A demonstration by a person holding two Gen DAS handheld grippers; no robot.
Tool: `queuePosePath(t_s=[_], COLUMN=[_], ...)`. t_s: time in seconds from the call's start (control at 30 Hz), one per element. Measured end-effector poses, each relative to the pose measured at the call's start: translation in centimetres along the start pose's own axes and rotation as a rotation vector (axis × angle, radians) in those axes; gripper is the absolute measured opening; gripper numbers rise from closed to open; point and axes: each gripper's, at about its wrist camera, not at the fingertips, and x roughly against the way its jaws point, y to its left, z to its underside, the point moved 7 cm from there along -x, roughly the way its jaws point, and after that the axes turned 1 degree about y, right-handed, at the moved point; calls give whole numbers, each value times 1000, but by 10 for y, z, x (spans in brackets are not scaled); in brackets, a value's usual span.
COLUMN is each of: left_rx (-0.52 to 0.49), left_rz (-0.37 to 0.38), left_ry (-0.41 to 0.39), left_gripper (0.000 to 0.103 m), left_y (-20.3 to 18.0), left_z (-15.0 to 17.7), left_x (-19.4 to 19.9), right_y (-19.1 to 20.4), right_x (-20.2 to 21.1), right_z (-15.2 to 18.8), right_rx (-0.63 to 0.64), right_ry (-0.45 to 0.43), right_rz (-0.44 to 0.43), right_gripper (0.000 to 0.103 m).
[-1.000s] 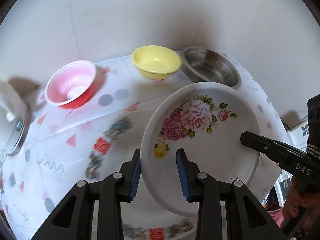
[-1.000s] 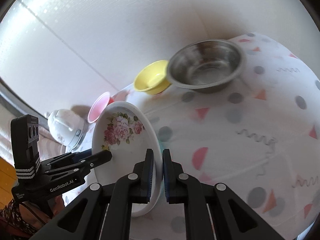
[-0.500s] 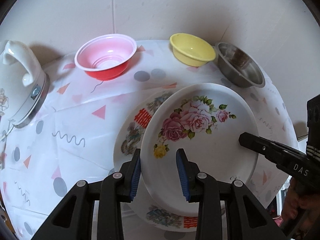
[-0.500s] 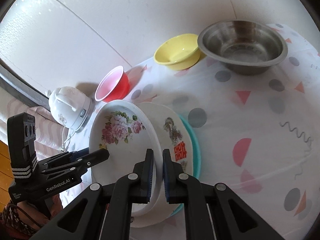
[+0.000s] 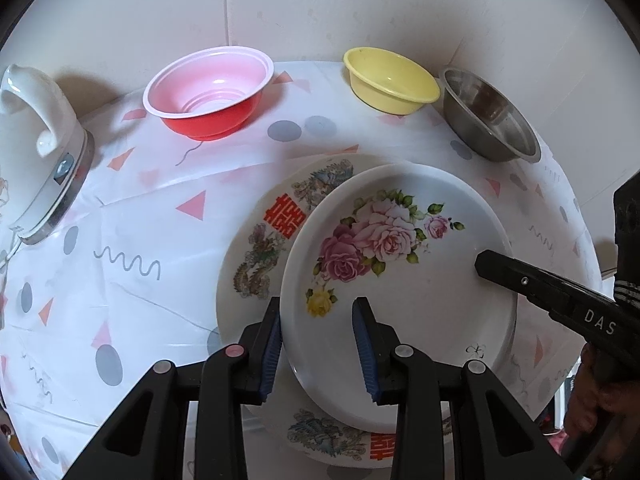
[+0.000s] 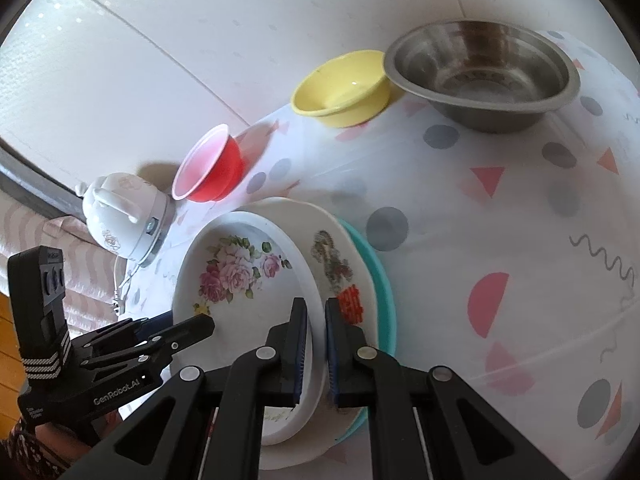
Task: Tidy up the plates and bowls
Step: 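Lower the rose plate into the white bowl on the teal plate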
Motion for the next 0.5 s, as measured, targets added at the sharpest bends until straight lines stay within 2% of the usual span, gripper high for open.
queuePosePath(t_s=[0.17, 0.5], left_rx=[-17, -43], left_rz=[-18, -34], left_ry=[5, 15], left_gripper=[35, 34], left_y=[-2, -6], left_z=[-1, -2], left_x=[-2, -7], right_y=[-1, 6], right_x=[3, 6], right_z=[0, 0], right_rx=[3, 61], right_ry=[-12, 9], right_rz=[17, 159], right_gripper=[9, 12])
